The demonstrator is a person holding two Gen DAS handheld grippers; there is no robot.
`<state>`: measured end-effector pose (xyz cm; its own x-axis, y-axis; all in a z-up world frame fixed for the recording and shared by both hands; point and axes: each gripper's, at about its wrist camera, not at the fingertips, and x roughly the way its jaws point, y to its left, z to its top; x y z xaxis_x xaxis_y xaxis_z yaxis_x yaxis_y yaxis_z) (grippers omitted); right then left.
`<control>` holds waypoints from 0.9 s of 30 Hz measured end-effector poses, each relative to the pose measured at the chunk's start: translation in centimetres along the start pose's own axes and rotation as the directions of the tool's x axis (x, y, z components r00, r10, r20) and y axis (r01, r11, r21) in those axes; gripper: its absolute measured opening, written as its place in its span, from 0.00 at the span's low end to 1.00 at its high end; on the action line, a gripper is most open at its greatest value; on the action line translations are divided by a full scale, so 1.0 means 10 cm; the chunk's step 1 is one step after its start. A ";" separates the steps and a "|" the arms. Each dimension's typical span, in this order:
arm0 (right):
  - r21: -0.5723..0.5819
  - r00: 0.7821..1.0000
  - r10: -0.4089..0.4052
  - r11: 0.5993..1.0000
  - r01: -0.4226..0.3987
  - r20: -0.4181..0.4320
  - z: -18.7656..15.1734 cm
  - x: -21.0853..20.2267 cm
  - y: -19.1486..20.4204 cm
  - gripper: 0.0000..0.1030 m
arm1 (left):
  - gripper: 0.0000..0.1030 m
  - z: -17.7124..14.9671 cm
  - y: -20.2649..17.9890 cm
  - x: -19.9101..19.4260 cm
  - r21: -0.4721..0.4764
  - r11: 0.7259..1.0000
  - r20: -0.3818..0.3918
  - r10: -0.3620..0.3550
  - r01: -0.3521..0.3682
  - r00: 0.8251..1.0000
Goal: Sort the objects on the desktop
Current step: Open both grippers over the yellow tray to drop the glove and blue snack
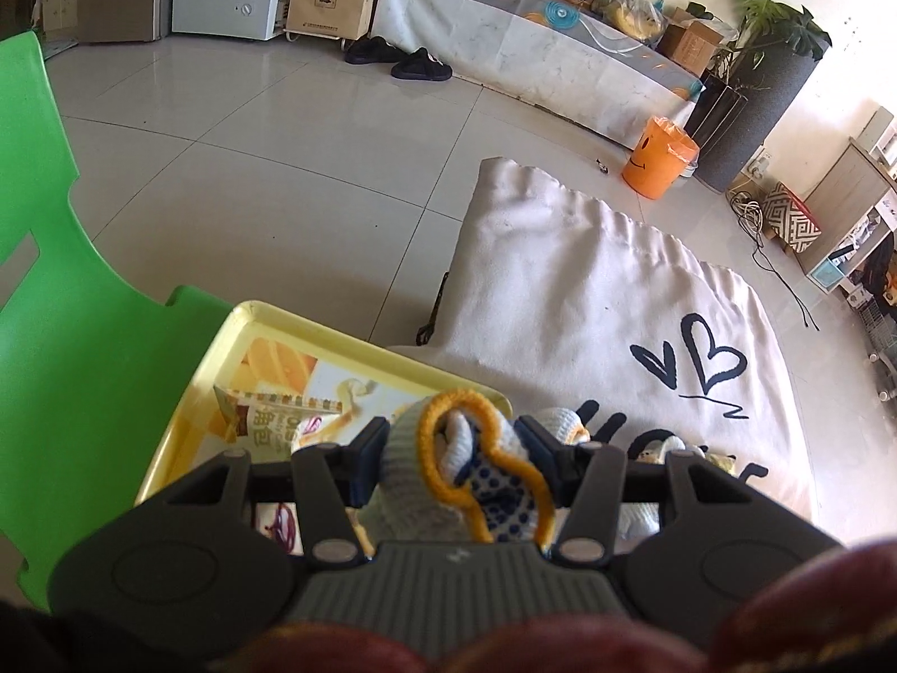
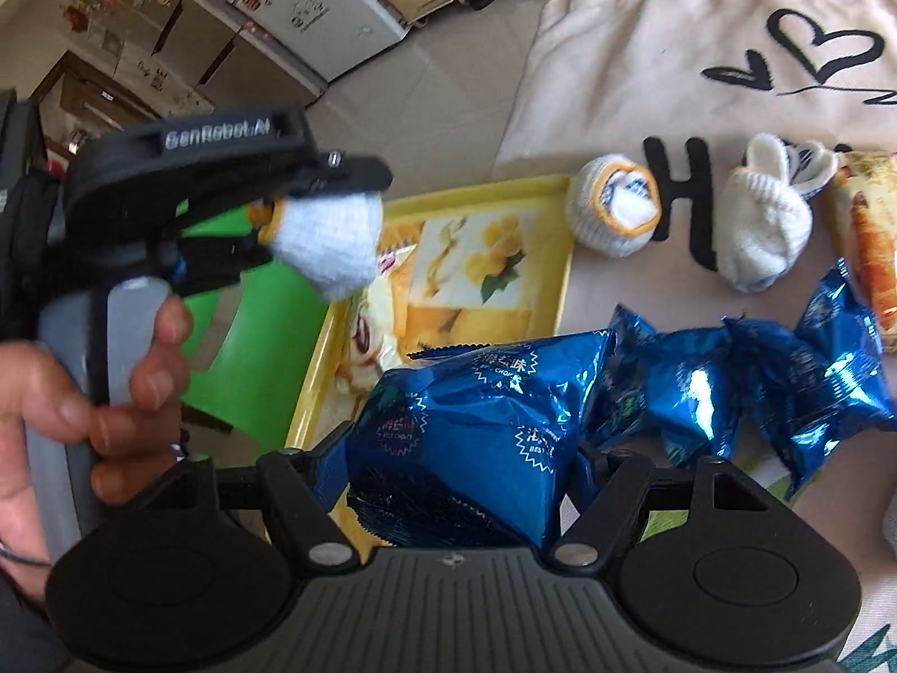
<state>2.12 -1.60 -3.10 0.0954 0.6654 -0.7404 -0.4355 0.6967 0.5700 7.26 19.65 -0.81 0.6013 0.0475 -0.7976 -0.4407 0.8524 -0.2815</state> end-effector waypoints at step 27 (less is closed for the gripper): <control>-0.023 0.999 0.030 0.999 -0.031 -0.042 -0.15 0.20 0.01 0.82 | 0.93 0.00 -0.05 0.10 -0.039 0.998 0.002 0.040 -0.040 0.999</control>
<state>0.88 -0.61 -5.05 0.0445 0.6743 -0.7371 -0.4585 0.6693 0.5846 8.08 19.32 -1.42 0.5844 0.0822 -0.8073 -0.4901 0.8286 -0.2705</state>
